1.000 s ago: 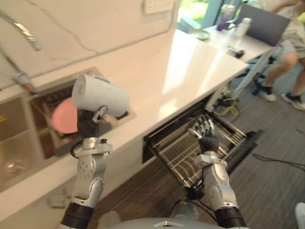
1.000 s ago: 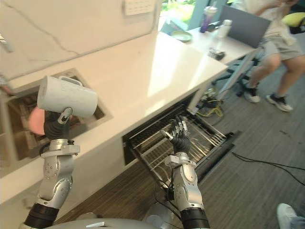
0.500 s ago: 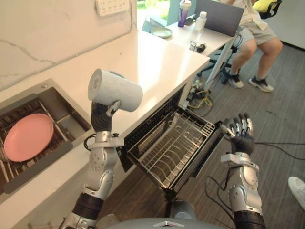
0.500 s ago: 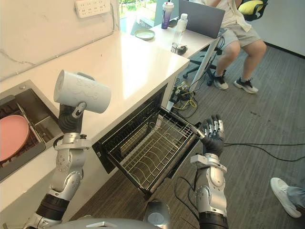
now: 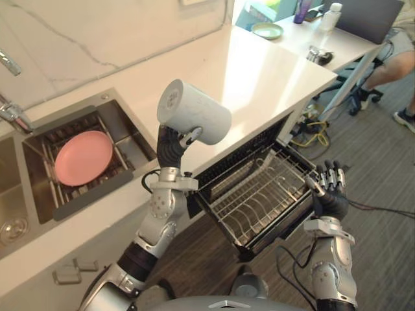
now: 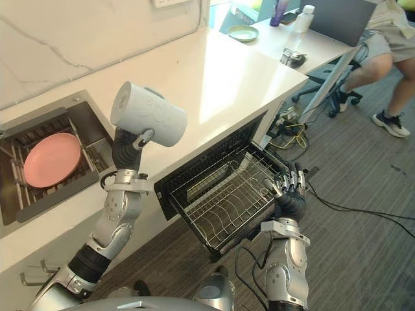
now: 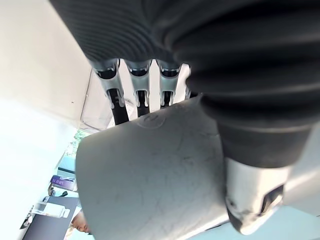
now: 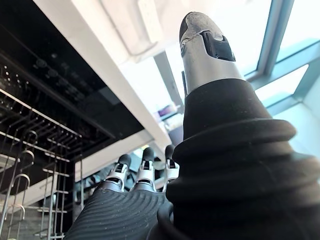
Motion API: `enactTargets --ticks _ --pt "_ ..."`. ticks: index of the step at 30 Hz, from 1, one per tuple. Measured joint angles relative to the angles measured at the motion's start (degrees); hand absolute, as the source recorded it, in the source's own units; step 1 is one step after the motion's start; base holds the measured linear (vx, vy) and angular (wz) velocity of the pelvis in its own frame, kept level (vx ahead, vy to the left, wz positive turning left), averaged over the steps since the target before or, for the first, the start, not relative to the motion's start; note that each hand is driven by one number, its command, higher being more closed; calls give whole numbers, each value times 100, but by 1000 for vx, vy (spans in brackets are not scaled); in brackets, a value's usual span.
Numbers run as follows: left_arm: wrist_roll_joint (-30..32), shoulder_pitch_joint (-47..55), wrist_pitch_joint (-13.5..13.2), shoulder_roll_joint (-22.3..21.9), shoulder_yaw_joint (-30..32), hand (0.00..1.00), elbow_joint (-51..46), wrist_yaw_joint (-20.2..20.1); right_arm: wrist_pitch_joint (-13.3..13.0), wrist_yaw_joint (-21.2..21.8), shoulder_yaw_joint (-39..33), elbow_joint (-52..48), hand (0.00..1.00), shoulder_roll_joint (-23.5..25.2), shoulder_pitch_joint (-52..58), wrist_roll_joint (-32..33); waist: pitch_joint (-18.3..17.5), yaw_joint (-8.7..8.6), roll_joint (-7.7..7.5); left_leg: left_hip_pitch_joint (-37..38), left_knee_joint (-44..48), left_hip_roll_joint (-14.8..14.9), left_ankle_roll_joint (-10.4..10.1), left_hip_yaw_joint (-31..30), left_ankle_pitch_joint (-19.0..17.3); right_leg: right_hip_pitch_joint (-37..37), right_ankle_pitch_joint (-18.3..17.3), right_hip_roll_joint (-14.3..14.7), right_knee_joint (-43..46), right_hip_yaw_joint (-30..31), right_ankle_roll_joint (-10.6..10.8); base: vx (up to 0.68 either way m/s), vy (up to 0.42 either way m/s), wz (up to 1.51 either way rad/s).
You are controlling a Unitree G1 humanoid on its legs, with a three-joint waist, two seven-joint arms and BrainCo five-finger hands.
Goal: Walk over to the sink, pick up the cup, carry it to the dishwasher, place the cup inside the dishwasher, then close the dishwasher door
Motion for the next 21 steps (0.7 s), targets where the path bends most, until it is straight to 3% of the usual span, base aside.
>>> enactTargets --ticks 3,4,6,8,11,17,21 --pt "-595 259 44 -2 218 100 -12 -244 -40 12 44 -1 0 -36 -145 125 1 186 12 -8 200 117 -19 187 -167 -82 2 76 -53 206 5 9 14 -36" --pt "-1084 436 43 2 344 100 -11 -355 -67 68 153 -5 0 -118 -277 213 0 300 15 -6 382 218 -43 388 -335 -208 5 151 -44 448 8 52 37 -90" --pt "-1962 686 42 -40 518 100 -3 -614 -98 110 366 -76 0 -268 -416 261 0 321 28 6 646 348 -129 581 -521 -372 66 308 -61 832 -14 83 41 -89" --pt "-3301 895 4 -206 767 100 18 -1000 -145 125 576 -203 0 -510 -601 271 -6 350 26 33 903 399 -140 630 -542 -440 340 447 -364 1221 42 130 35 -92" --pt "-4652 912 -201 -351 942 100 18 -1452 -181 106 585 -208 0 -734 -857 273 -9 263 31 247 731 351 -135 671 -545 -327 715 625 -947 1476 -3 86 -8 -76" --pt "-4837 621 -226 -538 599 100 99 -1637 -179 70 349 -679 0 -742 -277 252 -56 -103 79 884 -310 57 -303 646 -449 -199 777 683 -1120 1711 16 39 8 -31" --pt "-4838 439 -225 -541 610 100 380 -1636 -117 88 356 -832 0 -741 -161 154 -130 -152 66 980 -447 -34 -318 651 -419 -179 902 671 -1230 1810 20 -42 22 -11"
